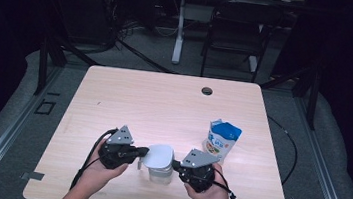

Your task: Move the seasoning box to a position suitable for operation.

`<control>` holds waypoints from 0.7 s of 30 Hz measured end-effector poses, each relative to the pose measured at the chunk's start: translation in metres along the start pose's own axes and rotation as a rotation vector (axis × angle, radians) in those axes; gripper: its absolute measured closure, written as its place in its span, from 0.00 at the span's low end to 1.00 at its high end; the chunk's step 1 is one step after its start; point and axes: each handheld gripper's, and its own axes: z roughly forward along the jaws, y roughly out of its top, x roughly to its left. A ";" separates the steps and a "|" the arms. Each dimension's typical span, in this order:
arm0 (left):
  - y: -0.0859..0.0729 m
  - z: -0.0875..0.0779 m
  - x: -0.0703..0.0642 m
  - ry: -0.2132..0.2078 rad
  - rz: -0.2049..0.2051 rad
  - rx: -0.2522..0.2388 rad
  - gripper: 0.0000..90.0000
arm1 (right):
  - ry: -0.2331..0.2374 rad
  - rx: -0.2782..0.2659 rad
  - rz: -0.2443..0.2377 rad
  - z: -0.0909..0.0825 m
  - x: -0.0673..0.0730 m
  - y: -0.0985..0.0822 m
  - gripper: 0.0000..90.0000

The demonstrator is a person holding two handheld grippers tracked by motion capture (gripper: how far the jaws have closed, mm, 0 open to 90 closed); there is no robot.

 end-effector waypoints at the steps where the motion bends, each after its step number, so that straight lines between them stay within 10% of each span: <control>1: 0.000 0.000 0.000 0.000 -0.001 -0.001 1.00 | 0.001 -0.005 0.000 0.000 0.000 0.001 1.00; 21: -0.002 0.000 0.002 -0.003 -0.014 -0.009 1.00 | 0.000 -0.032 -0.009 -0.004 0.004 0.007 0.98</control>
